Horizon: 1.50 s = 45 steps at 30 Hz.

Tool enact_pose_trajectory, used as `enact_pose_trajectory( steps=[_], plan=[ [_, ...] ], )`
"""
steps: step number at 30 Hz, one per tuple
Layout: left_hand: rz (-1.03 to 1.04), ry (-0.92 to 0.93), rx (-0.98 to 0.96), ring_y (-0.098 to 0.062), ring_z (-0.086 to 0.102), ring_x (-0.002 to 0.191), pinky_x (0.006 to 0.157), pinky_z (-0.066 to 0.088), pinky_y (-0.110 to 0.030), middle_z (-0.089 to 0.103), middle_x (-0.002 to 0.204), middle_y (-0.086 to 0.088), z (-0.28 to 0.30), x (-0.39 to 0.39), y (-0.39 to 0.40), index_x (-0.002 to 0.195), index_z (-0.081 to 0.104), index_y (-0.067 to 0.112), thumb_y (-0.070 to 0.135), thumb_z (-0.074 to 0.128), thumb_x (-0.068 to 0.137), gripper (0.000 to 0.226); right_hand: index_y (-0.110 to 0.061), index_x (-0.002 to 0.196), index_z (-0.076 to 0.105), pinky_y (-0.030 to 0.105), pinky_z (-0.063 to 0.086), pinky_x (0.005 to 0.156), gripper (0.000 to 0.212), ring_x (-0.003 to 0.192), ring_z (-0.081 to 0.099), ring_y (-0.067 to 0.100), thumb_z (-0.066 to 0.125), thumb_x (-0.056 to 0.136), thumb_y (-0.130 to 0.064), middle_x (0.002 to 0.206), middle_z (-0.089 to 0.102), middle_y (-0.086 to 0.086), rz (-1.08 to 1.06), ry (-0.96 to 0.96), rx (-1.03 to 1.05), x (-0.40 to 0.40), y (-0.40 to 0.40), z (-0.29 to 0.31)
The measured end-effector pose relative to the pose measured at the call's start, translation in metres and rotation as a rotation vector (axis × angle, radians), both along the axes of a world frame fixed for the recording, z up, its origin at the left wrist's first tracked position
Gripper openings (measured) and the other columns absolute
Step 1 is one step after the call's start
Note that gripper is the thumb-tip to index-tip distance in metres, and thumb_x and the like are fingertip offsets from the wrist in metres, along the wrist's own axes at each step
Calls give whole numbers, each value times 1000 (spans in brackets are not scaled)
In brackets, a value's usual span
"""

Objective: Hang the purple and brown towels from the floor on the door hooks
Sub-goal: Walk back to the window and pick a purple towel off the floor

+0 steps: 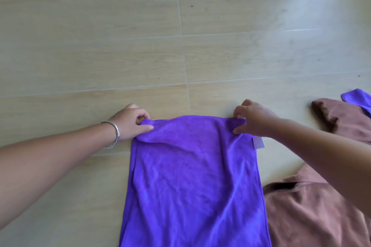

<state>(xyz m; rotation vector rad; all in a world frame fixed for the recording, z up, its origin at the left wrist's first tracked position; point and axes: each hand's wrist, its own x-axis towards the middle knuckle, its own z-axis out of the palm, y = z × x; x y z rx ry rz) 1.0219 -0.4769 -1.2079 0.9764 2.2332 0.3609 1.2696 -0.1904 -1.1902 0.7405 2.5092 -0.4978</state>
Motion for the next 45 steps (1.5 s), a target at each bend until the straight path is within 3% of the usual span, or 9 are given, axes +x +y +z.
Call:
enact_pose_trajectory(
  steps=[7, 12, 16, 22, 25, 27, 32, 38, 45],
  plan=[
    [-34, 147, -121, -14, 56, 71, 64, 39, -23, 62, 75, 10, 0, -5, 8, 71, 59, 33, 26, 77, 75, 20, -34, 82, 56, 27, 35, 60, 22, 87, 53, 19, 73, 69, -40, 89, 58, -7, -13, -157, 98, 0, 2, -4],
    [145, 322, 119, -22, 59, 75, 67, 43, -27, 66, 80, -1, 19, -33, 38, 85, 68, 22, 20, 74, 77, 10, -27, 103, 66, 29, 39, 70, 25, 98, 58, 29, 69, 79, -31, 103, 67, 5, -286, 239, 196, -28, 26, 10],
    [323, 347, 404, -18, 64, 80, 81, 49, -29, 58, 111, -6, 39, -49, 61, 111, 61, 21, 12, 72, 77, 37, -22, 127, 51, 37, 40, 92, 50, 114, 47, 32, 67, 79, -23, 126, 53, 9, -377, 568, 263, -50, 30, 23],
    [-324, 319, 232, -29, 48, 126, 107, 35, -35, 49, 137, -13, 14, 16, 25, 136, 49, 15, 33, 74, 79, 64, -17, 125, 57, 42, 38, 101, 53, 121, 48, 33, 72, 78, -35, 130, 53, 11, 223, 422, 220, -13, -18, 5],
    [-622, 429, -49, -22, 5, 147, 118, 6, -38, 0, 160, -5, -9, 48, -11, 151, 6, 34, 64, 44, 87, 81, -17, 125, 60, 47, 40, 103, 60, 122, 51, 32, 68, 76, -51, 132, 55, 13, 477, 376, 219, 24, -41, -13],
    [-683, 513, -100, -24, -7, 146, 118, 1, -44, -11, 158, -5, -18, 60, -33, 148, -7, 37, 70, 29, 86, 79, -22, 136, 52, 50, 36, 107, 72, 132, 43, 28, 56, 78, -65, 144, 45, 11, 550, 282, 190, 49, -52, -24],
    [-655, 624, -4, -36, 34, 136, 101, 40, -56, 33, 150, -17, -11, 65, -63, 143, 40, 21, 65, 33, 81, 76, -28, 149, 28, 51, 27, 113, 81, 144, 22, 28, 32, 84, -76, 158, 19, 8, 541, 187, 207, 79, -53, -35],
    [-778, 631, 253, -29, 58, 110, 99, 40, -43, 61, 120, -12, -11, 72, -71, 126, 56, 15, 57, 47, 81, 62, -20, 136, 51, 47, 33, 108, 71, 132, 43, 30, 48, 83, -68, 144, 45, 12, 600, 367, 199, 83, -56, -38],
    [-883, 491, 347, -20, 61, 75, 73, 39, -30, 63, 88, 4, -14, 57, -81, 91, 65, 23, 41, 52, 87, 22, -16, 104, 68, 43, 49, 90, 38, 100, 62, 28, 61, 85, -49, 108, 65, 5, 815, 575, 153, 96, -43, -42]
  ],
)
